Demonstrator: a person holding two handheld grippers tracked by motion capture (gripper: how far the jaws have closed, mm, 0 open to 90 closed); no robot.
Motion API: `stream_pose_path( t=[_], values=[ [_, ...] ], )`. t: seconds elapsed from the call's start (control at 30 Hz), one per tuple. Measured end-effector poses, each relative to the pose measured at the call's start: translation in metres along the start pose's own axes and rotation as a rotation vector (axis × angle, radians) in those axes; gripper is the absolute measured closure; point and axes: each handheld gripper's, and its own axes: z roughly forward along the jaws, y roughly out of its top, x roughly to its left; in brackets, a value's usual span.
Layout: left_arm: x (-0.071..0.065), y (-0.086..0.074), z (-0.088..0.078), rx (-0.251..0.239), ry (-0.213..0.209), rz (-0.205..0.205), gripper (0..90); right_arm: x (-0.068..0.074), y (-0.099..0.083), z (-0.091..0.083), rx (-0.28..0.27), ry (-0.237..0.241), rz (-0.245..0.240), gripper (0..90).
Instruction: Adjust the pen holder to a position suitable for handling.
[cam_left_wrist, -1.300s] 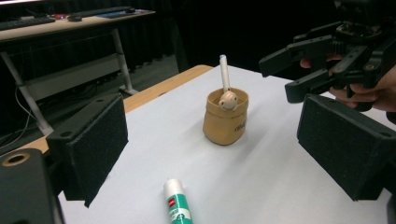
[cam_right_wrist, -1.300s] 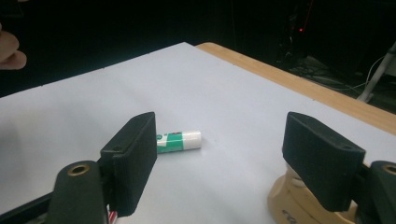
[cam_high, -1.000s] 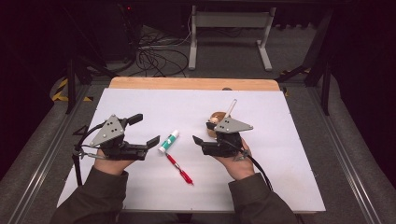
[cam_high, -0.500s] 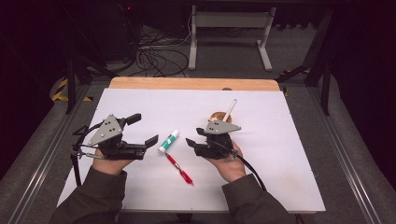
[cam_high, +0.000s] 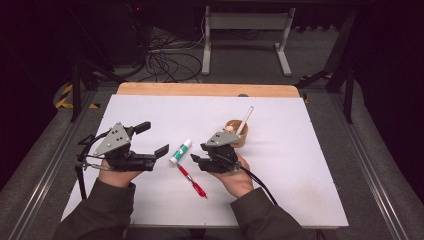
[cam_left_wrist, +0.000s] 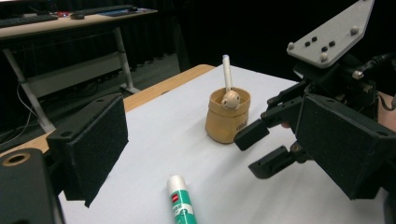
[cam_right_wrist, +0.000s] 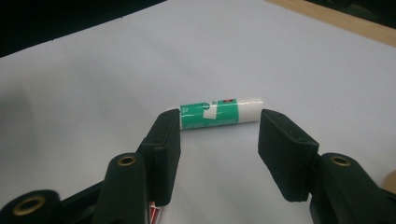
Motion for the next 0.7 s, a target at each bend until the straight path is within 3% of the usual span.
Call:
stream_pose_path(
  t=[0.37,0.7],
  values=[
    [0.000,-0.002,0.002,0.005,-0.001,-0.006,10.6,0.011,-0.004,0.020,0.085,0.041,-0.013,51.7],
    [0.000,-0.002,0.000,0.002,-0.002,-0.006,11.4,0.020,-0.009,0.037,0.139,0.048,-0.019,55.0]
  ],
)
